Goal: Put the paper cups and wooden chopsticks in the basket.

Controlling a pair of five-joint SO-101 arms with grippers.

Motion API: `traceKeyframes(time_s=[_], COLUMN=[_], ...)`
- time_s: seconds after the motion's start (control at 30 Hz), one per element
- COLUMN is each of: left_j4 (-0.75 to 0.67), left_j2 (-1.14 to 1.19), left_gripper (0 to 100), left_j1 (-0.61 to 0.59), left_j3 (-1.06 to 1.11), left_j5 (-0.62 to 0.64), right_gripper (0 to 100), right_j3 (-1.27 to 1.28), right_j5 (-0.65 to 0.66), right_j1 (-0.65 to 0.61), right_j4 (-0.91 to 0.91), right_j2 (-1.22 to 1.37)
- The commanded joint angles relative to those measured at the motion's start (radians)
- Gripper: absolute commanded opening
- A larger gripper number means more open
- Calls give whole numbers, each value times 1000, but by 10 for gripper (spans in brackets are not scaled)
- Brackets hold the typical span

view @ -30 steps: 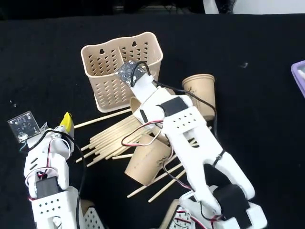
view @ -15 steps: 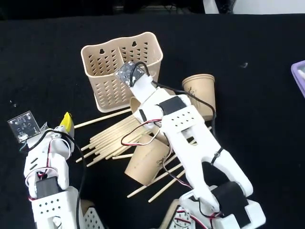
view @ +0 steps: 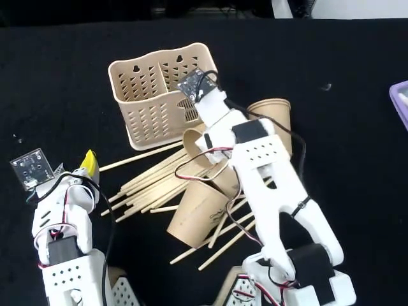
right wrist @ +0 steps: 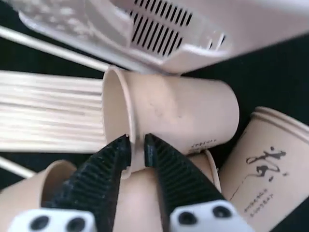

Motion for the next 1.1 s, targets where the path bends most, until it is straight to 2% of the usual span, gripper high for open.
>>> traceKeyframes(time_s=[0.0, 0.47, 0.57, 0.7, 0.9, 1.07], left_j4=[3, 3, 3, 3, 3, 3], left_j2=[-11, -11, -11, -11, -11, -11], left_gripper=[238, 238, 238, 238, 238, 238], left_j1=[-2, -2, -2, -2, -2, -4], left_j3=[24, 24, 24, 24, 24, 24], left_j5=[3, 3, 3, 3, 3, 3], right_gripper=[13, 11, 11, 11, 11, 11], right_j3=[-79, -1, 1, 47, 176, 185], right_j5=[-2, -5, -77, -169, -180, -180], right_j1=[20, -2, -3, -34, -100, -106], right_j4=[92, 141, 141, 129, 21, -41], right_j2=[-65, -426, -473, -466, -367, -320])
